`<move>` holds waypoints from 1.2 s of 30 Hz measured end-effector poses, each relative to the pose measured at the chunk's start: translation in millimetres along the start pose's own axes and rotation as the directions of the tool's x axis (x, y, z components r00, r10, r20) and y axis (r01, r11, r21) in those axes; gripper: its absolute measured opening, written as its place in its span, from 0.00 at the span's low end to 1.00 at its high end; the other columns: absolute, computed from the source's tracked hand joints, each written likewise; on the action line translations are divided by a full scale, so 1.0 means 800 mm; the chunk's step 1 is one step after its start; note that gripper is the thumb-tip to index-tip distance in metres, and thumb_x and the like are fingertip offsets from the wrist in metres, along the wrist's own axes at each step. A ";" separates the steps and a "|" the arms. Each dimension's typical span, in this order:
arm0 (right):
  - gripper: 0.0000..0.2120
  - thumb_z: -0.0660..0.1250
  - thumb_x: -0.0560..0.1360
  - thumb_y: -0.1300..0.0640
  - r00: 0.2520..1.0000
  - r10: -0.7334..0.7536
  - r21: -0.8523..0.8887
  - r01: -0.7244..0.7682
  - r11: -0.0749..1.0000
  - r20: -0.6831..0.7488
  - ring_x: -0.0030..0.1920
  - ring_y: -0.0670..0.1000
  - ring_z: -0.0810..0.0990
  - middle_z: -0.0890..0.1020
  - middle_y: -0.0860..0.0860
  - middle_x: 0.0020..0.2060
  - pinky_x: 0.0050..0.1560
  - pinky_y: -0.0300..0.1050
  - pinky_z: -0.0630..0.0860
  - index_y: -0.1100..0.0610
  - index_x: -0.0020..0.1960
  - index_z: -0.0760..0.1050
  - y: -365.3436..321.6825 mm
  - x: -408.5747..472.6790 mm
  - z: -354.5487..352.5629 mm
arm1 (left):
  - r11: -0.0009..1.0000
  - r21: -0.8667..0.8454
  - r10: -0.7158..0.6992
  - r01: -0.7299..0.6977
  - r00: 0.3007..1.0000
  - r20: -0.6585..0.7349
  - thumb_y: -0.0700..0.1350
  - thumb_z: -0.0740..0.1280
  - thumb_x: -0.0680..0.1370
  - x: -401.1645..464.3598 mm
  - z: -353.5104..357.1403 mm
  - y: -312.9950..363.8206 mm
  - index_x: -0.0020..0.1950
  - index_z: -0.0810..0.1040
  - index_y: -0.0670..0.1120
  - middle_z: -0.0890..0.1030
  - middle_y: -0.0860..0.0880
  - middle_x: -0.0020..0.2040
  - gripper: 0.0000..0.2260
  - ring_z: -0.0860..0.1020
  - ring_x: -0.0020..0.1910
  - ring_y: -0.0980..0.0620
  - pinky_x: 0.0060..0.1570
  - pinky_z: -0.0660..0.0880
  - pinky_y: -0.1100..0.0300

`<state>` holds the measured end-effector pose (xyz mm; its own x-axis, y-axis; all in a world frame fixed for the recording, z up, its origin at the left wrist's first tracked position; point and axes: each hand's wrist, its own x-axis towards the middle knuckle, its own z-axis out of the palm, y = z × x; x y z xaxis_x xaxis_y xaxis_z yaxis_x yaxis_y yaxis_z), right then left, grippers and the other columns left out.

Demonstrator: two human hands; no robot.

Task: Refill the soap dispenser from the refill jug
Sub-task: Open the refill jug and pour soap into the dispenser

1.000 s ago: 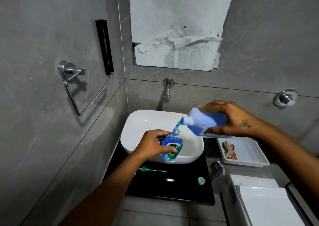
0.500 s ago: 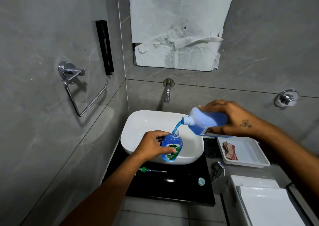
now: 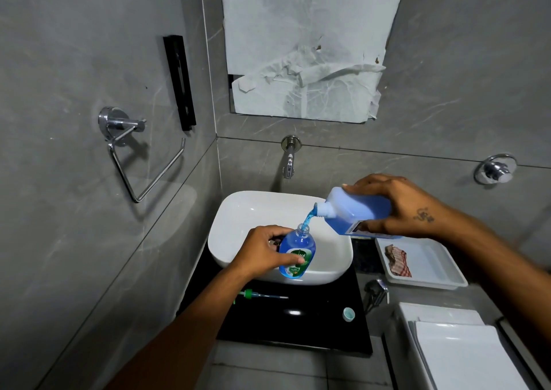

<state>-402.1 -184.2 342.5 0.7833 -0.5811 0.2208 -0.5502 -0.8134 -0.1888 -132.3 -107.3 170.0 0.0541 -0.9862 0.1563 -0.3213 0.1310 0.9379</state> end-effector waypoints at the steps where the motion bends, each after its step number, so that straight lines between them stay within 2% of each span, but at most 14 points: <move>1: 0.36 0.74 0.63 0.42 1.000 0.002 -0.002 -0.002 1.000 0.001 0.60 0.52 0.79 0.81 0.52 0.61 0.62 0.51 0.75 0.50 0.70 0.74 0.000 0.000 0.000 | 1.000 0.001 0.003 -0.003 1.000 -0.001 0.57 0.84 0.59 0.000 0.000 0.000 0.49 0.84 0.66 0.87 0.61 0.49 0.21 0.85 0.49 0.59 0.50 0.84 0.58; 5: 0.36 0.74 0.63 0.41 1.000 0.003 0.001 -0.003 1.000 0.000 0.59 0.52 0.79 0.81 0.52 0.60 0.62 0.49 0.74 0.51 0.69 0.74 0.000 0.001 0.002 | 1.000 -0.007 -0.008 0.008 1.000 0.001 0.59 0.83 0.58 0.001 0.001 0.000 0.49 0.84 0.67 0.87 0.61 0.49 0.21 0.85 0.49 0.59 0.49 0.84 0.58; 10: 0.35 0.79 0.65 0.48 1.000 0.001 0.002 -0.001 1.000 0.001 0.61 0.51 0.78 0.80 0.52 0.62 0.63 0.45 0.72 0.51 0.70 0.74 0.002 0.002 0.009 | 1.000 -0.016 -0.017 0.017 1.000 0.005 0.59 0.83 0.58 0.002 0.001 0.001 0.49 0.84 0.67 0.87 0.62 0.49 0.21 0.85 0.49 0.59 0.47 0.84 0.61; 14: 0.35 0.79 0.66 0.49 1.000 0.005 0.000 -0.005 1.000 0.008 0.61 0.51 0.78 0.79 0.52 0.62 0.64 0.45 0.72 0.50 0.71 0.73 -0.001 0.002 0.014 | 1.000 -0.018 -0.011 0.011 1.000 -0.003 0.59 0.83 0.58 0.002 0.001 0.002 0.49 0.84 0.67 0.87 0.61 0.48 0.21 0.85 0.48 0.59 0.46 0.83 0.62; 17: 0.35 0.80 0.66 0.49 1.000 0.001 0.001 -0.001 1.000 0.009 0.61 0.51 0.78 0.80 0.52 0.62 0.63 0.41 0.70 0.50 0.70 0.73 -0.001 0.003 0.019 | 1.000 -0.010 -0.010 0.010 1.000 -0.007 0.59 0.84 0.58 0.004 0.001 0.001 0.49 0.84 0.66 0.87 0.60 0.48 0.22 0.86 0.48 0.57 0.48 0.84 0.59; 20: 0.35 0.79 0.65 0.49 1.000 0.006 0.005 -0.006 1.000 0.021 0.62 0.51 0.77 0.79 0.51 0.63 0.65 0.45 0.71 0.50 0.70 0.73 0.001 0.003 0.024 | 1.000 -0.004 -0.013 0.013 1.000 -0.007 0.58 0.84 0.59 0.005 0.002 -0.001 0.50 0.84 0.66 0.87 0.59 0.49 0.22 0.86 0.48 0.56 0.50 0.84 0.56; 26: 0.35 0.79 0.66 0.48 1.000 0.012 0.006 -0.012 1.000 0.019 0.61 0.49 0.77 0.79 0.50 0.62 0.60 0.39 0.69 0.48 0.70 0.73 0.012 0.002 0.041 | 1.000 0.000 -0.017 0.017 1.000 -0.010 0.57 0.84 0.60 0.005 0.002 0.000 0.50 0.84 0.64 0.87 0.58 0.49 0.21 0.86 0.50 0.55 0.51 0.84 0.54; 32: 0.35 0.79 0.64 0.47 0.999 0.051 0.133 -0.051 0.990 0.005 0.60 0.47 0.78 0.79 0.46 0.62 0.62 0.43 0.73 0.45 0.69 0.74 0.021 -0.002 0.059 | 1.000 -0.007 -0.016 0.016 1.000 -0.027 0.56 0.84 0.59 0.005 0.003 0.001 0.50 0.84 0.64 0.88 0.57 0.49 0.21 0.86 0.49 0.53 0.52 0.84 0.55; 36: 0.39 0.78 0.60 0.41 0.991 0.134 0.263 -0.130 0.956 0.004 0.57 0.43 0.78 0.78 0.42 0.62 0.58 0.34 0.72 0.45 0.69 0.71 0.027 -0.010 0.091 | 1.000 -0.008 -0.028 0.028 0.999 -0.029 0.56 0.84 0.60 0.004 0.002 -0.002 0.51 0.85 0.63 0.88 0.57 0.49 0.22 0.86 0.50 0.53 0.51 0.84 0.56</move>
<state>-399.5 -195.2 266.8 0.7036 -0.6847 0.1899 -0.5520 -0.6950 -0.4607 -133.4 -111.1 168.5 0.0906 -0.9862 0.1389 -0.3119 0.1043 0.9444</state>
